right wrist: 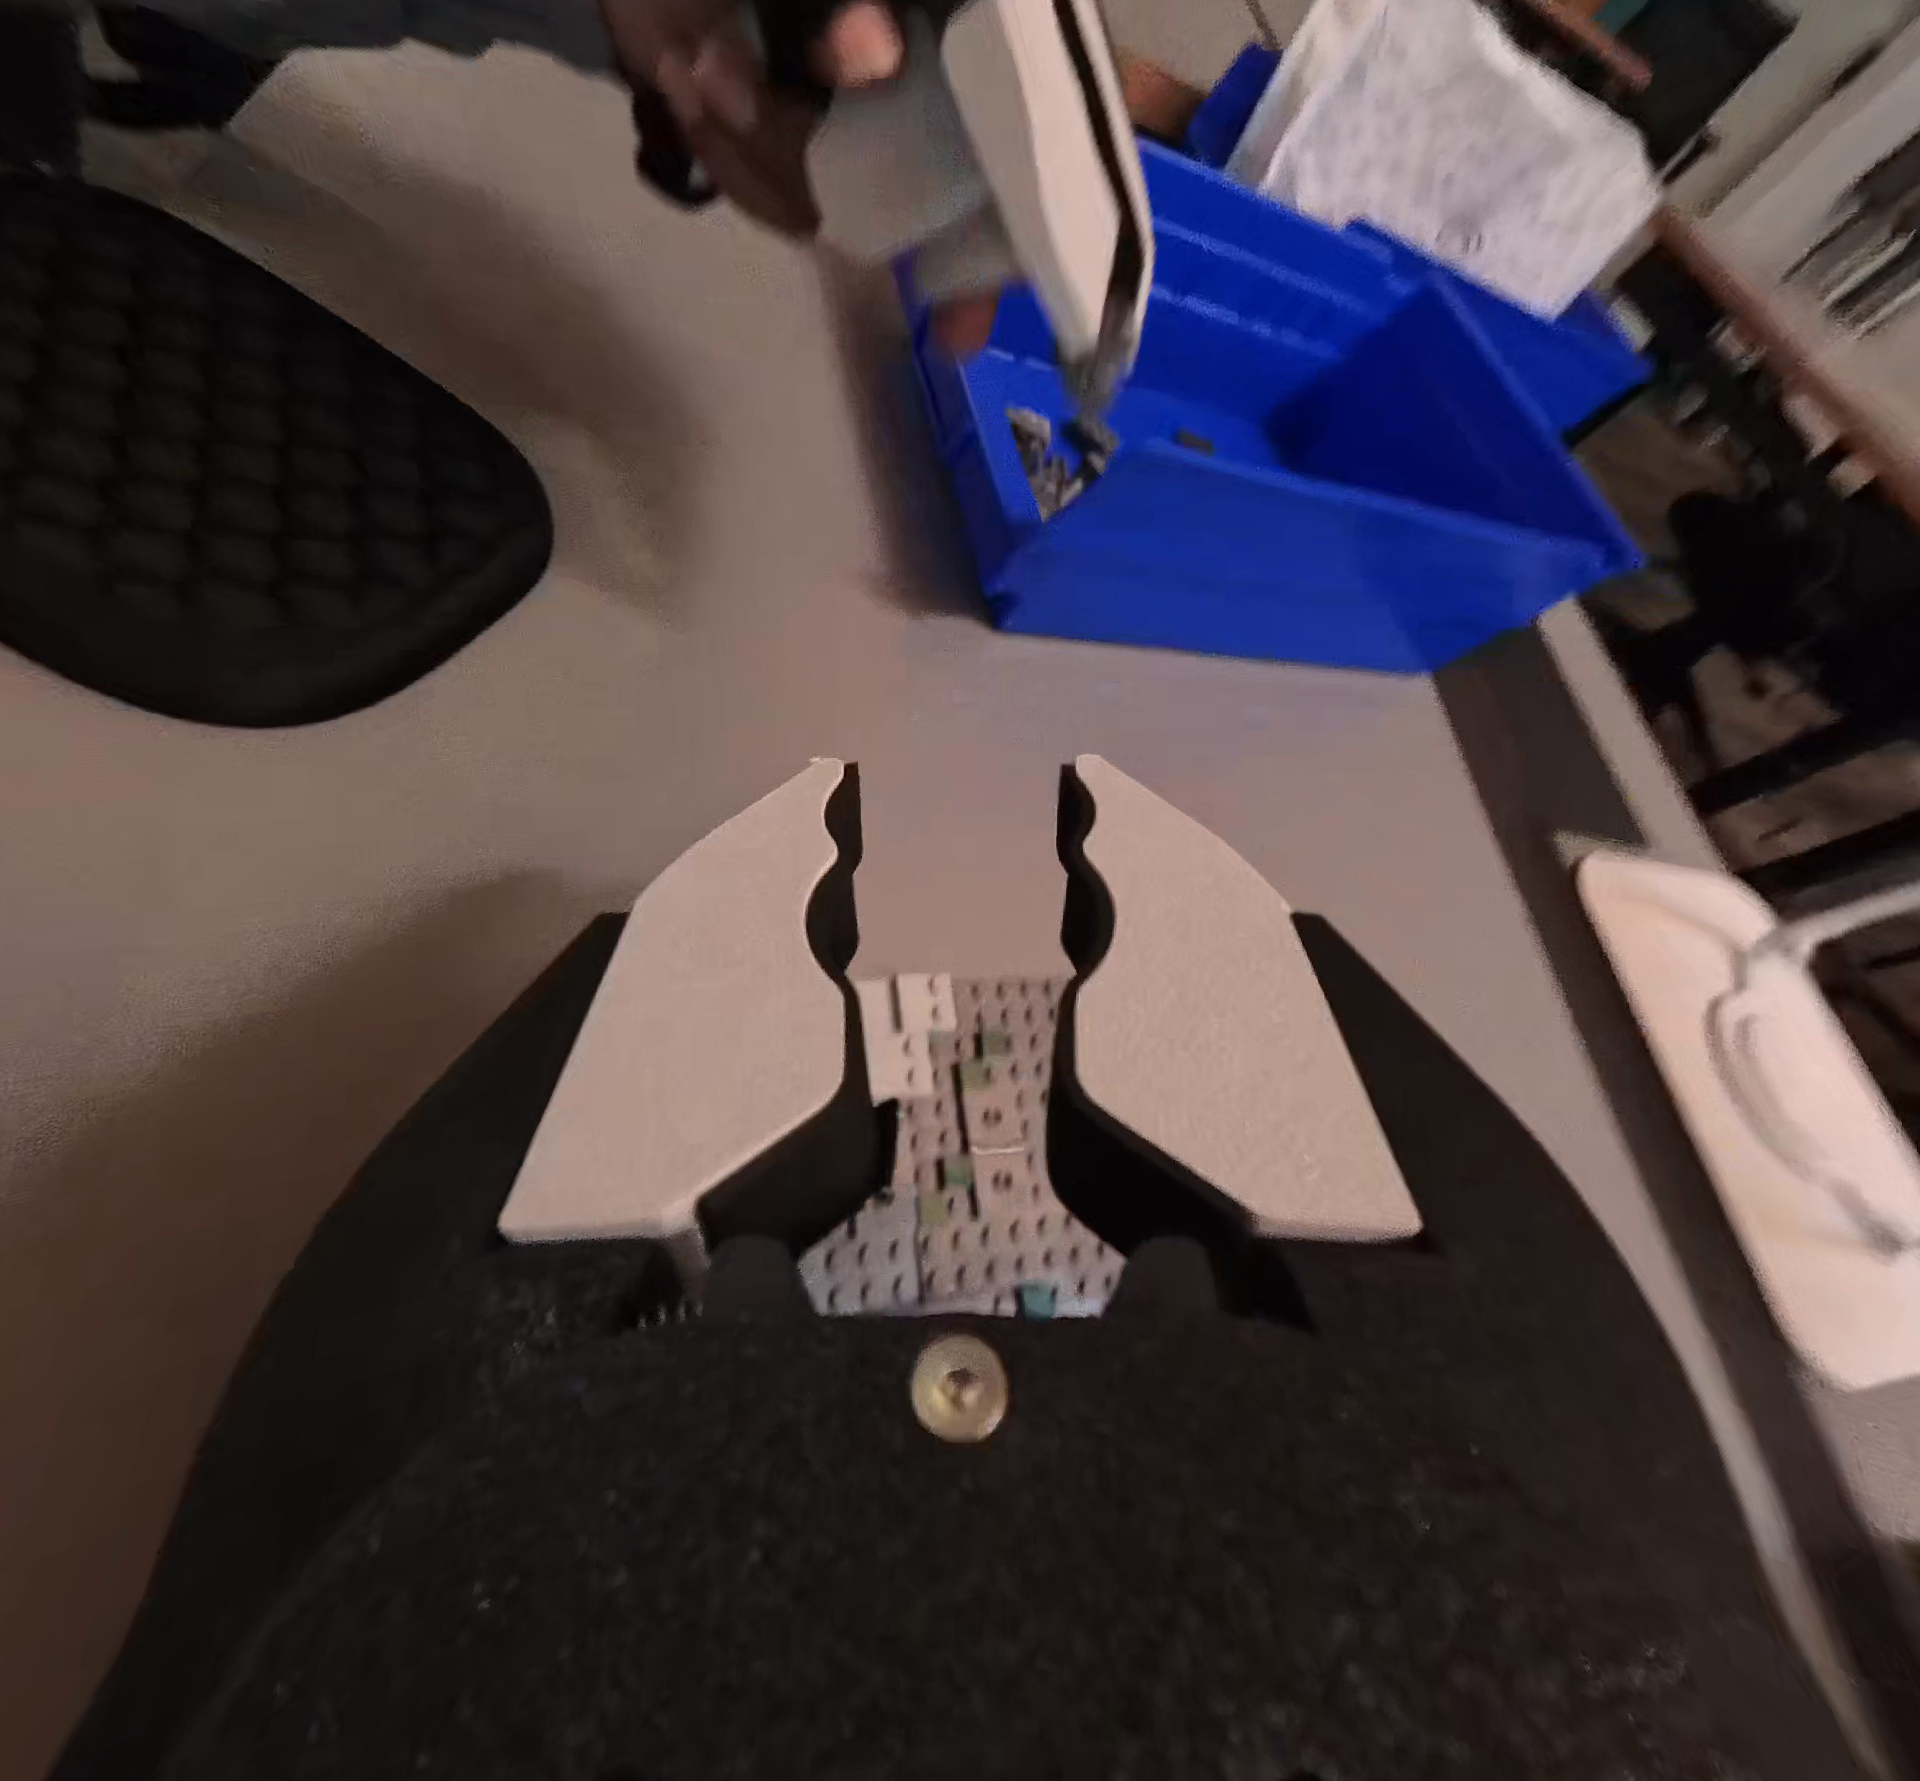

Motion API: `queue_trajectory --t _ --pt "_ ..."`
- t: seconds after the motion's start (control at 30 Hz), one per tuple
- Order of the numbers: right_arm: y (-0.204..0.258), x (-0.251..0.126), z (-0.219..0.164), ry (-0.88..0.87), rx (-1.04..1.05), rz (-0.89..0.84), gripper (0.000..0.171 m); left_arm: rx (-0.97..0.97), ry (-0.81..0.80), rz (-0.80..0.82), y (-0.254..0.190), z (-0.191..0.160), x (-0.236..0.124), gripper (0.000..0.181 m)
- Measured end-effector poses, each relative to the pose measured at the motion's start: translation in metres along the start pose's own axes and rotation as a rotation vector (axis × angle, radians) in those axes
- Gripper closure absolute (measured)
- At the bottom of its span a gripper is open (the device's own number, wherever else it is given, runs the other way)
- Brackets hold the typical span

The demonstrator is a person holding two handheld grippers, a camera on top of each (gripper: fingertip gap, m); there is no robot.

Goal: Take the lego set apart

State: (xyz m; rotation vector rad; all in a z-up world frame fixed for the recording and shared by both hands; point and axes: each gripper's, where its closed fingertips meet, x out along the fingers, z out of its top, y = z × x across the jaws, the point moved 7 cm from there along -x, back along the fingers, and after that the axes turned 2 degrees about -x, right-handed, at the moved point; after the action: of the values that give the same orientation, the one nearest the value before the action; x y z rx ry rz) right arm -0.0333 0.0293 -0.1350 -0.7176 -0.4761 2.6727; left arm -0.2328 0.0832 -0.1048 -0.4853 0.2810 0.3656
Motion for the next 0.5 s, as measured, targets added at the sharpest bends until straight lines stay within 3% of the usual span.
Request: queue_trajectory --t 0.1,0.23,0.37,0.5 --pt "-0.008 -0.015 -0.026 0.027 0.156 0.010 0.135 -0.011 0.070 0.243 0.045 0.004 -0.026 0.169" --pt "-0.015 -0.034 -0.060 0.084 0.287 -0.015 0.137 -0.033 0.172 0.404 0.082 -0.008 -0.029 0.164" --pt "-0.014 -0.046 -0.089 0.179 0.326 -0.031 0.146 0.055 0.207 0.452 0.080 -0.012 -0.019 0.149" --pt "-0.010 -0.049 -0.103 0.261 0.346 0.015 0.151 0.214 0.123 0.396 0.039 0.002 -0.005 0.152"
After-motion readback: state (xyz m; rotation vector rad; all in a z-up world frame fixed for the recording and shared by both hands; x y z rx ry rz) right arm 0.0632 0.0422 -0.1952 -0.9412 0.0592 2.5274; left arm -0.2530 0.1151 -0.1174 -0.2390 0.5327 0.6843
